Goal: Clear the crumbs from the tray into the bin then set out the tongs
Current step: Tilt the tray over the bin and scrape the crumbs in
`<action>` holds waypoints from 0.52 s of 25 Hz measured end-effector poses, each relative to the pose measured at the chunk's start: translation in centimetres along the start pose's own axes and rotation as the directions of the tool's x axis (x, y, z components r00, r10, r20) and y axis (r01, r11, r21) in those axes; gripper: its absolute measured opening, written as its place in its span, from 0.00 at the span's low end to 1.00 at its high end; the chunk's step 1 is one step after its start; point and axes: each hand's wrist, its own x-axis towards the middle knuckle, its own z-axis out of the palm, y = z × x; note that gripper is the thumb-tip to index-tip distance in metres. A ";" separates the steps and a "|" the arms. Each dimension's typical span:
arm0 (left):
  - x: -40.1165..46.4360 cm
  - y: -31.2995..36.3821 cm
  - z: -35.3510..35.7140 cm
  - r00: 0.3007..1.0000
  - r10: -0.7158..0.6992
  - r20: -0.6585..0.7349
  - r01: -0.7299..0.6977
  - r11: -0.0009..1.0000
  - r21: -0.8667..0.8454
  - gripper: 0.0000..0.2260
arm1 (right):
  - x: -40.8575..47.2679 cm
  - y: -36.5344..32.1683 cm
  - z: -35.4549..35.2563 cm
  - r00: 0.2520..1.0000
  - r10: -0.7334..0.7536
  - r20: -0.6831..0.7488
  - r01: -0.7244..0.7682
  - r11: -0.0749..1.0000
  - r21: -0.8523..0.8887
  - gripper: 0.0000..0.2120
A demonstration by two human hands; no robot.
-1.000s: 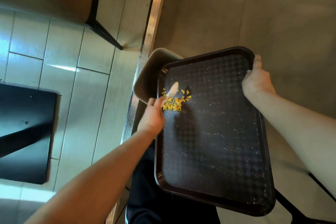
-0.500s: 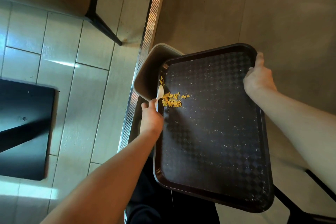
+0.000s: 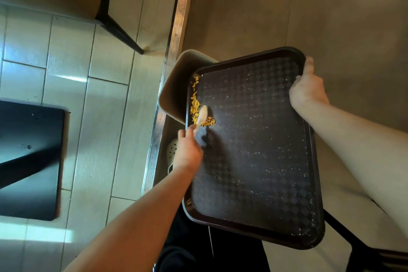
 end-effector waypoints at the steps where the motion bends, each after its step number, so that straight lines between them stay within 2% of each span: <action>1: 0.0 -0.3 -0.3 0.998 -0.054 -0.027 0.054 0.998 -0.012 0.22 | -0.1 0.0 0.0 1.000 0.001 0.001 -0.001 1.000 0.001 0.28; 3: -0.4 -0.2 -0.5 0.999 -0.044 -0.026 0.043 0.999 -0.012 0.22 | -0.3 0.0 -0.1 1.000 0.000 -0.003 0.000 1.000 0.006 0.29; 6: -1.7 0.7 0.4 0.991 0.132 0.027 -0.132 0.991 0.004 0.20 | -0.5 -0.2 0.0 1.000 0.007 -0.019 -0.007 1.000 0.007 0.30; 8: -2.4 0.8 1.1 0.983 0.175 0.050 -0.176 0.984 0.023 0.21 | -0.5 -0.1 0.1 1.000 0.012 -0.023 -0.012 1.000 0.012 0.31; 13: -1.3 -0.5 0.3 0.998 -0.066 -0.010 0.065 0.998 -0.004 0.24 | -0.5 0.3 0.0 1.000 0.006 -0.025 -0.007 1.000 -0.015 0.31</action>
